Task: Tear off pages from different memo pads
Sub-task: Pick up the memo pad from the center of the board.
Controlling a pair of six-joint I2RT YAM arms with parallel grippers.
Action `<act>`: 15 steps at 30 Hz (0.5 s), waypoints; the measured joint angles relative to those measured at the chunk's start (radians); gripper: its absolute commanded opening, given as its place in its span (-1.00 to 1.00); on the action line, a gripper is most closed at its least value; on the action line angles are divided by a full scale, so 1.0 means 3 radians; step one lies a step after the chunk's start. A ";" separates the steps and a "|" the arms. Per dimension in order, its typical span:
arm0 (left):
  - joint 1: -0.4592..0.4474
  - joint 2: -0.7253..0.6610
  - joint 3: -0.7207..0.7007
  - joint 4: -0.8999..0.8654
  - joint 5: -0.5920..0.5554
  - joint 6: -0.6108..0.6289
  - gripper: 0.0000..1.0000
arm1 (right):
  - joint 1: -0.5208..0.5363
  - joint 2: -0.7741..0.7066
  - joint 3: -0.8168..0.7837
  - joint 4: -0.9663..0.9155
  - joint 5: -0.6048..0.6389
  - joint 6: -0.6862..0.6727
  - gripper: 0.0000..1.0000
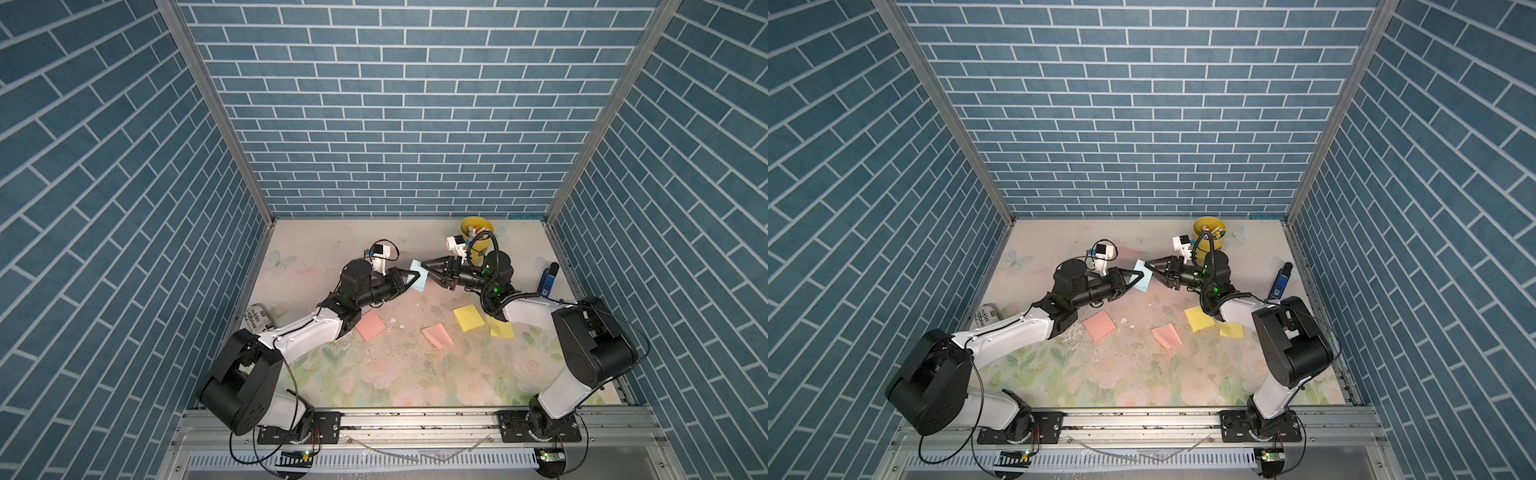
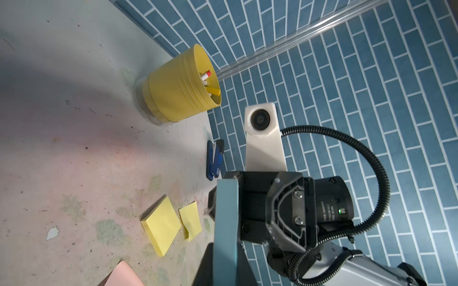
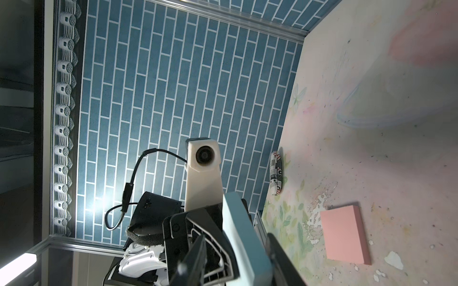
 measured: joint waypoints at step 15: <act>-0.0093 0.0178 -0.0014 0.0429 -0.0323 -0.0284 -0.68 | 0.0080 -0.0008 -0.0055 -0.0028 0.0209 -0.0004 -0.60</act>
